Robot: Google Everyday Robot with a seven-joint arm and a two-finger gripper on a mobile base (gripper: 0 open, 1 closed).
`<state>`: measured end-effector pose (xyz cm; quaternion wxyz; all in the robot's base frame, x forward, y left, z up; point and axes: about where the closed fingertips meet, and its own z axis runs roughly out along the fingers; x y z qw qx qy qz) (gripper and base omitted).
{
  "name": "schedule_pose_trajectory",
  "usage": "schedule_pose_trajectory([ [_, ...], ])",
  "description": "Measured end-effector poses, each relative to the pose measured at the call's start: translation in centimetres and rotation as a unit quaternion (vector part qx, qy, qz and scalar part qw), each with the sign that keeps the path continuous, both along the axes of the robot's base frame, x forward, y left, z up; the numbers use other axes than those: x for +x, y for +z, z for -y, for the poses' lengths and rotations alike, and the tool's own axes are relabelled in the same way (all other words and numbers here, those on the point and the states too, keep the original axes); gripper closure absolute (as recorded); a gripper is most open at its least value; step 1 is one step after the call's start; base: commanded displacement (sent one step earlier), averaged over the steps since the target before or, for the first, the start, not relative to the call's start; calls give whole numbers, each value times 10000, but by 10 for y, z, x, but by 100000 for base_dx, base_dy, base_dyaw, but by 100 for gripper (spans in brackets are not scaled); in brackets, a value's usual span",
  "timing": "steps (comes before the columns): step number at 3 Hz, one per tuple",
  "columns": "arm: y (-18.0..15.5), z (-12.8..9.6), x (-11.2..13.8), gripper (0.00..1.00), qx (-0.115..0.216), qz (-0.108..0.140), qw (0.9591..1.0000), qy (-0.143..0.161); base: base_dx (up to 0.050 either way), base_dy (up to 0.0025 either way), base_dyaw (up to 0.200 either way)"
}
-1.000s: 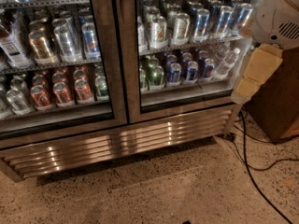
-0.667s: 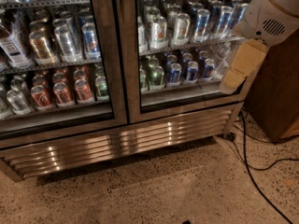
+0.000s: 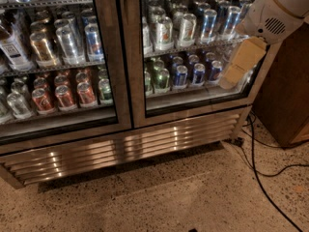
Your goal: Open right fridge door
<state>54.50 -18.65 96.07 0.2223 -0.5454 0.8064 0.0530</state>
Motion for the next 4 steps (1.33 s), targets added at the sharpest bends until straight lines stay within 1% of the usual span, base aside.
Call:
schedule_pose_trajectory([
  [1,-10,-3,37,0,548,125,9983,-156,0,0,0],
  [2,-16,-17,70,0,1057,168,9942,-133,0,0,0],
  [3,-6,-42,95,0,1401,358,9894,146,0,0,0],
  [4,-6,-42,96,0,1403,360,9894,146,0,0,0],
])
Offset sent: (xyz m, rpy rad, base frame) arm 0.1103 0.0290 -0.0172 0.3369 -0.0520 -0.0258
